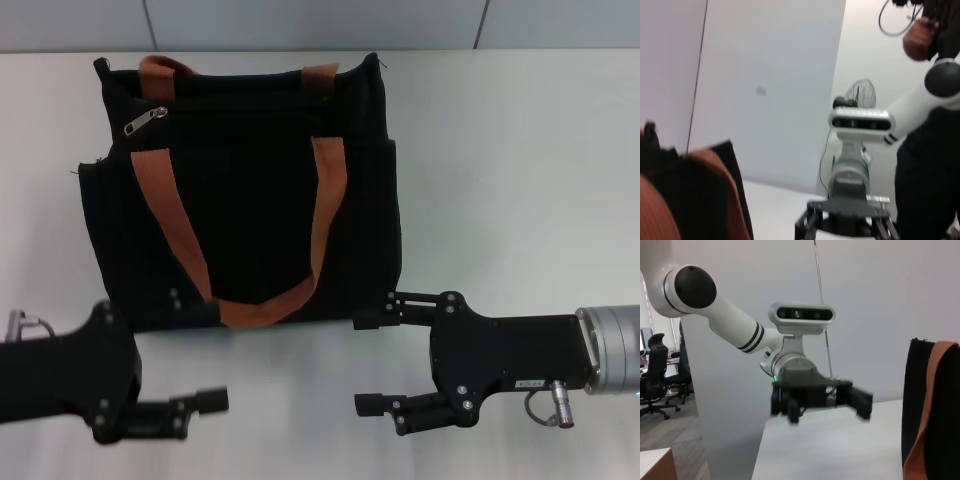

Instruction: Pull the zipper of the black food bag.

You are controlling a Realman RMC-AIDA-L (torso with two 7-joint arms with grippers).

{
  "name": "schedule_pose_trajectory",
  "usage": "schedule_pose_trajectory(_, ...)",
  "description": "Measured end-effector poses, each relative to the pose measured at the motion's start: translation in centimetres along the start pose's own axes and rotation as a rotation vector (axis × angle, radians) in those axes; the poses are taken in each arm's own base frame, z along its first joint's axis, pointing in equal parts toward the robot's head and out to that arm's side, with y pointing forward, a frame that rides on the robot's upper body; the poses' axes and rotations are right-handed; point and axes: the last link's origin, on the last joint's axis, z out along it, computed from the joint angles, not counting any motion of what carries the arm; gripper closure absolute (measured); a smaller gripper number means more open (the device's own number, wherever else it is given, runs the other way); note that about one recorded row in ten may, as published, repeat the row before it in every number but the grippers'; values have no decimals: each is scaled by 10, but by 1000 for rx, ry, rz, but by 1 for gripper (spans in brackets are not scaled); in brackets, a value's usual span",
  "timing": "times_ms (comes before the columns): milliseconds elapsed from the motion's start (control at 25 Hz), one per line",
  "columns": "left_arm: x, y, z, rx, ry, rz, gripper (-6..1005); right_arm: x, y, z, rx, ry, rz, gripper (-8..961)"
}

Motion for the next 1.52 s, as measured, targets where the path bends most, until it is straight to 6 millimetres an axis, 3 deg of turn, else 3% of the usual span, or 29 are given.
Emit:
schedule_pose_trajectory(200, 9, -4, 1, 28, 64, 36, 187, 1, 0, -1, 7, 3, 3, 143)
schedule_pose_trajectory(280, 27, -13, -2, 159, 239, 129, 189, 2, 0, -1, 9, 4, 4, 143)
schedule_pose_trajectory(360, 33, -15, -6, 214, 300, 153, 190, 2, 0, -1, 12, 5, 5, 143)
schedule_pose_trajectory(400, 41, -20, -18, 350, 419, 189, 191, 3, 1, -1, 14, 6, 6, 143)
schedule_pose_trajectory(600, 41, -33, -39, 565, 471, 189, 194, 4, 1, -2, 18, 7, 10, 143)
schedule_pose_trajectory(760, 28, -62, -56, 697, 277, 134, 197, 4, 2, -3, 20, 8, 11, 143)
schedule_pose_trajectory(920, 20, -72, -57, 714, 180, 116, 200, 4, 1, -3, 20, 9, 10, 143)
schedule_pose_trajectory(1200, 10, -84, -25, 578, -14, 147, 206, 4, 1, -4, 21, 10, 7, 144)
schedule_pose_trajectory(1520, 14, -106, -14, 679, -36, 214, 212, 4, 1, -4, 24, 9, 8, 144)
